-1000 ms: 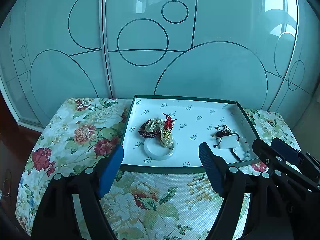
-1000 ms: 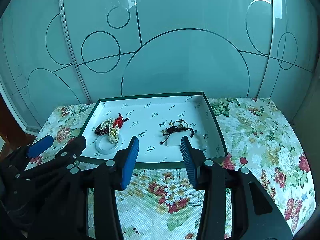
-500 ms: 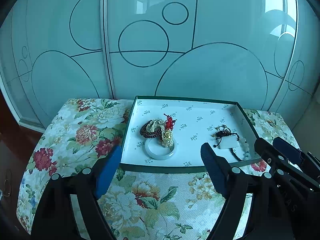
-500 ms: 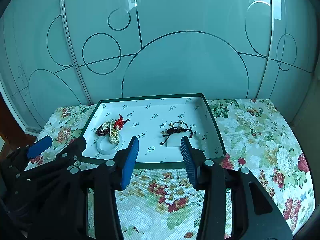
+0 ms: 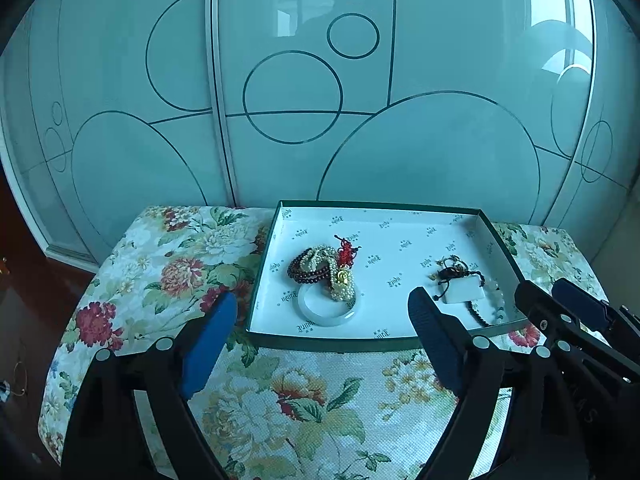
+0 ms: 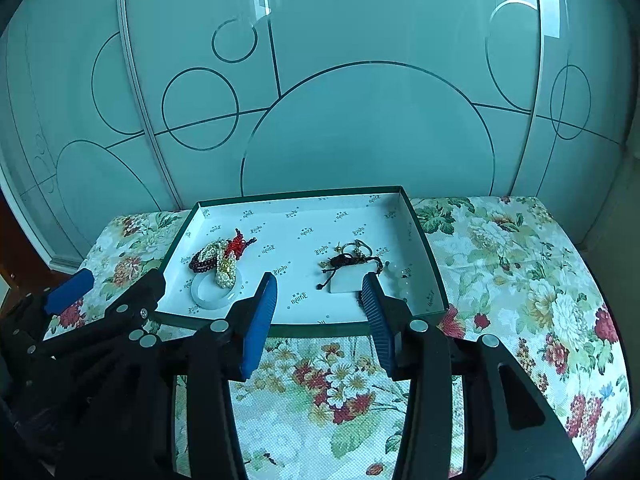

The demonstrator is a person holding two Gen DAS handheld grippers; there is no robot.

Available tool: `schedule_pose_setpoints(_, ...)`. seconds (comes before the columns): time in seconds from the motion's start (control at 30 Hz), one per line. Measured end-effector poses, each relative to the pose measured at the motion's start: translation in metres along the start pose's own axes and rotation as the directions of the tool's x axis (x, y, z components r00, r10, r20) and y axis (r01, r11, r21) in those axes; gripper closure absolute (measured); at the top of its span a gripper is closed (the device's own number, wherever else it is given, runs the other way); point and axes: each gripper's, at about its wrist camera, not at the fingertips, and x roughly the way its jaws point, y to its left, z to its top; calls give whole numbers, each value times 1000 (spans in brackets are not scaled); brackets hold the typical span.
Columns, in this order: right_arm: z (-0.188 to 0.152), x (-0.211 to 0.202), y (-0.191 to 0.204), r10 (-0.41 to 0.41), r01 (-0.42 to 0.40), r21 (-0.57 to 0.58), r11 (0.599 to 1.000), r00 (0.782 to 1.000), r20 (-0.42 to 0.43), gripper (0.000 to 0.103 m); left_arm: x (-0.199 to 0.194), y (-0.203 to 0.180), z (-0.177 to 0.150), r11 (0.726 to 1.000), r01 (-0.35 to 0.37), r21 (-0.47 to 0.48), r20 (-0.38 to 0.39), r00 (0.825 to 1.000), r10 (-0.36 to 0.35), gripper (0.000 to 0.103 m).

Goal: Organize jewelry

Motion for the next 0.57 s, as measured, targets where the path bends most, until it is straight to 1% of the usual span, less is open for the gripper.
schedule_pose_setpoints(0.13,-1,1,-1,-2,2,2,1000,1000,-4,59,-1,1,-1,1000,17,7,21,1000,-18,16)
schedule_pose_setpoints(0.3,-4,4,-1,0,0,0,1000,1000,-9,58,4,2,-3,999,11,34,18,1000,-11,16)
schedule_pose_setpoints(0.4,-5,5,-3,-3,3,5,1000,1000,-10,57,10,9,-5,1000,-5,8,-11,1000,6,16)
schedule_pose_setpoints(0.43,-6,6,-5,-6,6,8,1000,1000,-11,55,14,12,-5,1000,-2,-2,-27,1000,2,16)
schedule_pose_setpoints(0.47,-6,7,-8,-10,10,11,1000,1000,-11,50,17,15,-6,1000,-4,-6,-39,999,3,16)
schedule_pose_setpoints(0.57,-9,14,-21,-28,29,23,999,999,-26,49,26,25,-10,1000,-26,-18,-71,997,24,16)
